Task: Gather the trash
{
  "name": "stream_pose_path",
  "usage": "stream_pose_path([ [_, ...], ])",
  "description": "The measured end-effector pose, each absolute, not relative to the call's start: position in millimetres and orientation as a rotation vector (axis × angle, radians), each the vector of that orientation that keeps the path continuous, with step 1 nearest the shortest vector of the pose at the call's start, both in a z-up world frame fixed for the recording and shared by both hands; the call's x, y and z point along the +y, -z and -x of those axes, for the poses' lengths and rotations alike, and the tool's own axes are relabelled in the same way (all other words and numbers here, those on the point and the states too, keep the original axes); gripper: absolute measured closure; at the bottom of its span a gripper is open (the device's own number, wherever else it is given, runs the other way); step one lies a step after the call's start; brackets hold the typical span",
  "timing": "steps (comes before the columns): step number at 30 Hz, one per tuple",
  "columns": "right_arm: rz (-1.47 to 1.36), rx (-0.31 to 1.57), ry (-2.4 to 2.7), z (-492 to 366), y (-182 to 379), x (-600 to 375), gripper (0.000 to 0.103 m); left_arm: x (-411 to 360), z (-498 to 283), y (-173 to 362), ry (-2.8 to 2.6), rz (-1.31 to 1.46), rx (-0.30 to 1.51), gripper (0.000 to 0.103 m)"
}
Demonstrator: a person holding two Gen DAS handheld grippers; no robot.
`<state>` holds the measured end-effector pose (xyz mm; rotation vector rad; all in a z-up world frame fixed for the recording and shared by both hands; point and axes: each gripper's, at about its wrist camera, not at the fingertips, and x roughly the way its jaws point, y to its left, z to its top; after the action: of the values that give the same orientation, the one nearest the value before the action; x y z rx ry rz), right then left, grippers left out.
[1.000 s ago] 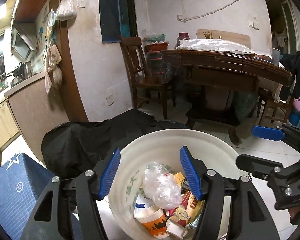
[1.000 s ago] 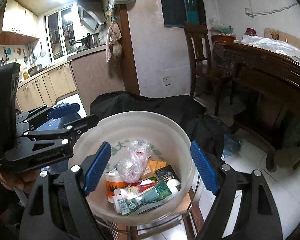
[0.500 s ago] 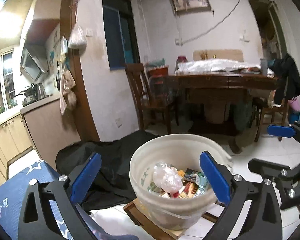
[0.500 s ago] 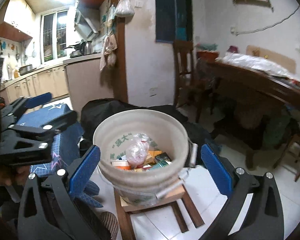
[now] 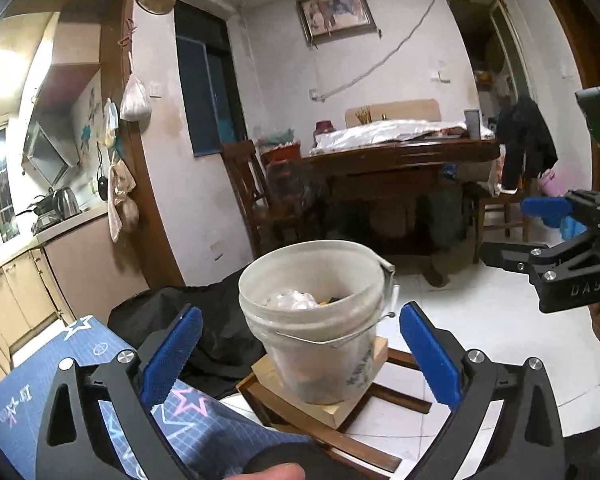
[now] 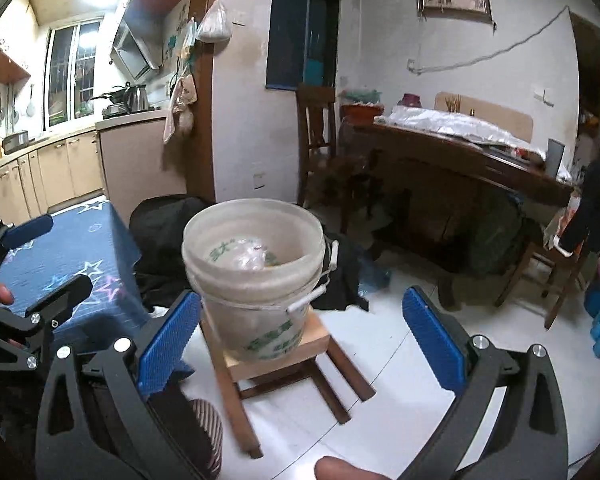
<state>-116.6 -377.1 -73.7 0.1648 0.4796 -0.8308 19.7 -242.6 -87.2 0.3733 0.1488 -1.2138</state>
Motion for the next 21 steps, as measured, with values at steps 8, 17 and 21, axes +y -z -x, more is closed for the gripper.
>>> stream_pose_path([
  [8,-0.116,0.516,0.817,120.6,97.1,-354.1,0.006,-216.2,-15.3,106.2,1.134,-0.308,0.193,0.004],
  [17,-0.112,0.492,0.835,133.9,101.7,-342.6,0.005,-188.8,3.2,96.6,1.105,-0.277,0.113,0.004],
  [21,-0.12,0.48,0.842,136.8,98.4,-344.3,0.005,-184.3,6.3,95.3,1.112,-0.269,0.1,0.004],
])
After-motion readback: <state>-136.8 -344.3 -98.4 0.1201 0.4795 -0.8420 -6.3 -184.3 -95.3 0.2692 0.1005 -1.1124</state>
